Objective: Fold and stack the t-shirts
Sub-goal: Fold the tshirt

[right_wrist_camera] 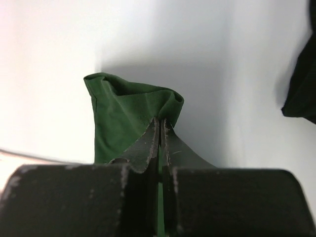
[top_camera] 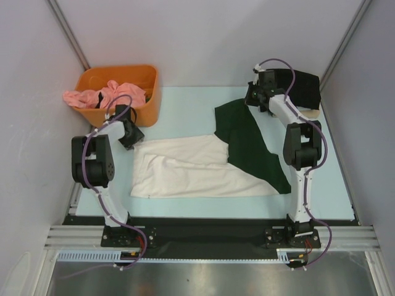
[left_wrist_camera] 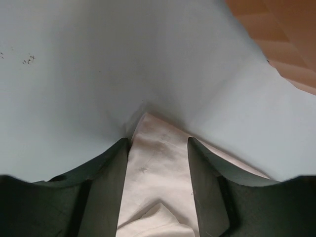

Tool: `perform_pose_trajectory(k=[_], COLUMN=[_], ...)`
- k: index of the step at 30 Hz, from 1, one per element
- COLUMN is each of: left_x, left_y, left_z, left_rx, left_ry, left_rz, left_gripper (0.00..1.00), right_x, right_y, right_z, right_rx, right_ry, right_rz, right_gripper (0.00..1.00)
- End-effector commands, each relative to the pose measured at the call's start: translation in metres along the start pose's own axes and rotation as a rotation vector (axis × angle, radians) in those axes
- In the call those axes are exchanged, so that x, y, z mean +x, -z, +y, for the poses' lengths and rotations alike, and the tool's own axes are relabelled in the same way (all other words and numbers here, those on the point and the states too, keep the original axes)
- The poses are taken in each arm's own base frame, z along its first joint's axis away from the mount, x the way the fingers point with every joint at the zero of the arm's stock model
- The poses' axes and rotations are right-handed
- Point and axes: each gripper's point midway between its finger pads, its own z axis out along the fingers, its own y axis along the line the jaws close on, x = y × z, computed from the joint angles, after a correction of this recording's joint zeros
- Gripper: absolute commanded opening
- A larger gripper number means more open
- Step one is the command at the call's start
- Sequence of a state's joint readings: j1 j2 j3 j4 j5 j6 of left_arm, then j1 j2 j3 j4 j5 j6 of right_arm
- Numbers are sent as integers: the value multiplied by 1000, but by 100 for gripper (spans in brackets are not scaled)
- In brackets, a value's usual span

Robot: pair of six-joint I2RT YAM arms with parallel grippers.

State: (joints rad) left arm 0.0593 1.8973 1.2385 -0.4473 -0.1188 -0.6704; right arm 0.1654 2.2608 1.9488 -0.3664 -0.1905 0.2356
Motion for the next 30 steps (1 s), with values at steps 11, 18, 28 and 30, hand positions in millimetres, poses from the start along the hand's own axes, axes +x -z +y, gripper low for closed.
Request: perform_pose_trajectory(k=[11, 18, 28, 30], left_x=[0, -2, 18, 19], left_y=[8, 52, 50, 49], left_z=[-23, -11, 20, 26], left_rx=[62, 126, 141, 133], left_ry=[-28, -7, 59, 70], left_rz=[-17, -110, -96, -95], left_gripper=[0, 0, 0, 0], right_x=[-27, -2, 83, 96], right_y=[57, 141, 200, 209], right_z=[7, 7, -17, -27], right_rx=[-71, -75, 26, 71], right_ry=[20, 15, -15, -46], right_rz=[-107, -232, -228, -227], right_gripper=[0, 0, 0, 0])
